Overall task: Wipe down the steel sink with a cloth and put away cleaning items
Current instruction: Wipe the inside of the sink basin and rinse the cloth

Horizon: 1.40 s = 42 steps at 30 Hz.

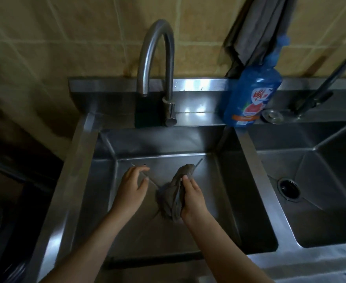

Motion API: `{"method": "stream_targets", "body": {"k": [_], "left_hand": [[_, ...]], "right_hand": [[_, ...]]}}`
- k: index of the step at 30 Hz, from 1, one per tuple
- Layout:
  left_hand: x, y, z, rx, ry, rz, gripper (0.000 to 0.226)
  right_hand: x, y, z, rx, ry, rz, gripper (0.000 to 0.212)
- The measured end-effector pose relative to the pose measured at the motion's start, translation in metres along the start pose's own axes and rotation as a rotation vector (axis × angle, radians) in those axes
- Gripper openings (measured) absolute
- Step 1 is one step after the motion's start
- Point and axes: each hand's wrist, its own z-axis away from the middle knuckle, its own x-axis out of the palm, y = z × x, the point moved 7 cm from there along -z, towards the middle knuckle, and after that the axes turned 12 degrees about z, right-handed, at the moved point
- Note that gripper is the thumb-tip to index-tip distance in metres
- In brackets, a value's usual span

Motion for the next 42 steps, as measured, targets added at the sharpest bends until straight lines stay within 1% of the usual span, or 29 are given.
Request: {"method": "stream_targets", "body": {"k": [4,6,9,13,17,21,24,26,30,31,35,38,42], "left_hand": [[0.025,-0.007,-0.017,-0.046,0.031,-0.022,0.024],[0.035,-0.014,-0.025,-0.089,0.044,-0.026,0.026],[0.048,-0.029,-0.043,-0.115,0.062,-0.018,0.03],[0.066,-0.059,-0.065,-0.202,0.072,0.071,0.033],[0.08,-0.097,-0.101,-0.277,0.131,0.192,0.027],[0.092,-0.108,-0.135,-0.164,0.152,0.22,0.008],[0.096,-0.109,-0.151,-0.104,0.199,0.253,0.01],[0.094,-0.111,-0.155,-0.084,0.285,0.286,0.011],[0.086,-0.11,-0.169,-0.072,0.41,0.321,0.015],[0.085,-0.108,-0.173,-0.072,0.432,0.329,0.015],[0.083,-0.103,-0.185,-0.07,0.441,0.385,0.018],[0.085,-0.1,-0.191,-0.069,0.446,0.401,0.021],[0.085,-0.102,-0.193,-0.08,0.491,0.433,0.021]], "right_hand": [[-0.012,-0.011,-0.031,-0.005,0.039,0.049,0.02],[-0.013,-0.014,-0.047,0.007,0.069,0.034,0.019],[-0.007,-0.019,-0.076,-0.027,0.12,0.024,0.021],[0.003,-0.025,-0.115,-0.09,0.225,-0.011,0.027],[0.015,-0.039,-0.156,-0.199,0.349,-0.031,0.037],[0.022,-0.057,-0.188,-0.328,0.366,-0.032,0.027],[0.024,-0.062,-0.201,-0.426,0.412,0.005,0.025],[0.026,-0.062,-0.206,-0.479,0.438,0.039,0.024],[0.034,-0.063,-0.211,-0.516,0.452,0.013,0.02],[0.036,-0.062,-0.212,-0.52,0.443,0.001,0.022],[0.04,-0.06,-0.213,-0.56,0.421,-0.013,0.026],[0.038,-0.067,-0.215,-0.606,0.474,0.034,0.029],[0.039,-0.075,-0.22,-0.661,0.533,0.057,0.035]]}}
